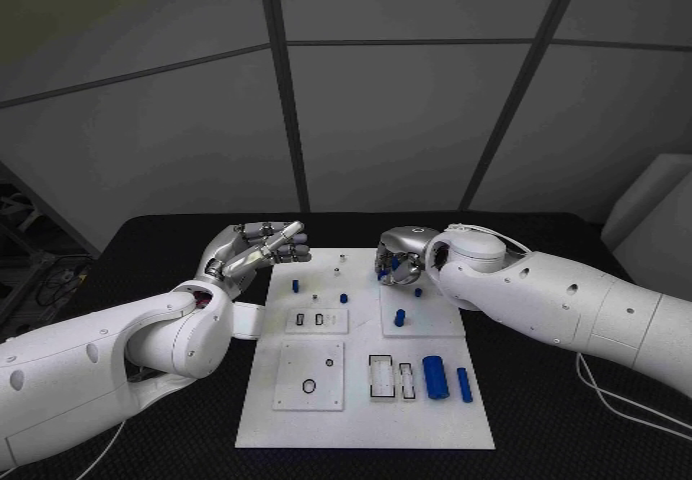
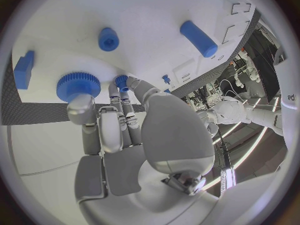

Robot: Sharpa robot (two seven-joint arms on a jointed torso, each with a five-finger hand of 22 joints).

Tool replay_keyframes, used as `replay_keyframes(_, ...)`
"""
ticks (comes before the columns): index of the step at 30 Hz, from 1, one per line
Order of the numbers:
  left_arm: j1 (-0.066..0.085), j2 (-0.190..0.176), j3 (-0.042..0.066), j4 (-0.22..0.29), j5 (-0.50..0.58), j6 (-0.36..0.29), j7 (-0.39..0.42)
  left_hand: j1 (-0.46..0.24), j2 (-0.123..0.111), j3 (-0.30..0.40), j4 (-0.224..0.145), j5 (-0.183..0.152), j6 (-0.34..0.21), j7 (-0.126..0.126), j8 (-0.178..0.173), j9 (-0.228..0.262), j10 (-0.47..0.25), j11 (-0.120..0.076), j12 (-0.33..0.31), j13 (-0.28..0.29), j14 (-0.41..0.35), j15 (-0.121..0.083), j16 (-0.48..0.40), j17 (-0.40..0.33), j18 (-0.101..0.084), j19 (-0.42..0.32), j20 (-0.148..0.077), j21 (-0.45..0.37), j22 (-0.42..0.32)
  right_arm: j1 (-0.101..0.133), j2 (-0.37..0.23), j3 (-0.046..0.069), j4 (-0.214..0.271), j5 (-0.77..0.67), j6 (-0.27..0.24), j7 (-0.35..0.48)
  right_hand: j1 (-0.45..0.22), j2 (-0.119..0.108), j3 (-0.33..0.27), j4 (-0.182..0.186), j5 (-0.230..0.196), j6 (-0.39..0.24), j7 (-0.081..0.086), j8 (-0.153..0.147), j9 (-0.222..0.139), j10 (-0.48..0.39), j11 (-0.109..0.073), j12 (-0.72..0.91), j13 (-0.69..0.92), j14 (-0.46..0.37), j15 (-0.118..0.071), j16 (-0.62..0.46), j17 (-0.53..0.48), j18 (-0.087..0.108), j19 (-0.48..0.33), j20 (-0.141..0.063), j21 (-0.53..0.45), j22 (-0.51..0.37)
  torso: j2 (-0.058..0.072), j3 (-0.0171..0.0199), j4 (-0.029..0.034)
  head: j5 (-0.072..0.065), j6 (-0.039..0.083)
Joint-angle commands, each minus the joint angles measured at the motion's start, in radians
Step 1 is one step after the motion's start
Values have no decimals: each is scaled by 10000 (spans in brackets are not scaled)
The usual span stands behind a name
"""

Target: Assemble the parts on the task board

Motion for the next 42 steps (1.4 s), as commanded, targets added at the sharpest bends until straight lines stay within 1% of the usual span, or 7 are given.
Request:
replay_keyframes(1,20,-6,11,23,-87,147,16,25,96,-5,-57,-30,-10,88,-61,-12,8,83,-44,-15,-19,45,-45,17,70,-13,74,-51,-9,16,15,-9,-11,-88,97,24,160,38,136,-30,-91,179,-20,101,34,177,-19,59,39,445,-121,69,20,-166,98,6,74,75,8,-1,1,-2,-5)
replay_keyframes(7,23,-26,11,36,-87,164,5,28,114,1,-61,-30,-13,92,-72,-12,4,86,-58,-15,-14,46,-54,21,71,-9,75,-54,-13,16,8,-11,-3,-189,-137,-15,317,106,332,-130,-303,344,-52,143,75,359,-73,82,86,429,-173,82,2,-222,267,-35,283,409,16,2,8,13,-12)
replay_keyframes(22,32,-83,11,69,-87,171,5,31,132,7,-65,-31,-16,93,-82,-12,-1,89,-71,-15,-11,48,-64,25,71,-7,77,-57,-16,16,-178,-7,465,-269,-1950,114,631,135,826,-478,-271,543,0,141,138,580,-67,51,184,422,-187,141,42,-257,315,-80,524,692,21,-17,15,27,112)
replay_keyframes(28,36,-74,11,65,-86,179,5,36,146,13,-69,-32,-17,94,-91,-11,-6,91,-82,-15,-8,49,-73,28,71,-6,78,-60,-20,18,174,-6,161,-270,-2344,86,618,103,874,-507,-217,531,15,118,137,567,-54,24,188,421,-179,149,46,-258,305,-75,546,711,44,-8,46,42,141)
replay_keyframes(33,41,-53,12,51,-86,190,2,36,146,13,-69,-32,-17,94,-91,-11,-6,91,-82,-15,-8,49,-73,28,71,-6,78,-60,-20,20,580,-6,-250,-270,-2580,123,597,81,894,-514,-209,520,26,102,135,554,-44,6,189,421,-172,154,51,-261,306,-70,563,732,62,-18,49,46,145)
replay_keyframes(36,46,-24,12,28,-86,199,0,36,146,13,-69,-32,-17,94,-91,-11,-6,91,-82,-15,-8,49,-73,28,71,-6,78,-60,-20,20,827,-6,-479,-270,-2727,165,588,74,898,-515,-207,518,30,98,135,553,-41,1,190,422,-170,158,56,-262,305,-68,568,736,52,-10,47,72,122)
replay_keyframes(42,53,38,13,-14,-86,215,-4,36,146,13,-69,-32,-17,94,-91,-11,-6,91,-82,-15,-8,49,-73,28,71,-6,78,-60,-20,20,1280,-6,-915,-265,-2766,196,569,63,914,-517,-197,511,39,87,134,546,-34,-11,192,426,-163,172,79,-265,308,-63,583,757,82,-16,73,83,128)
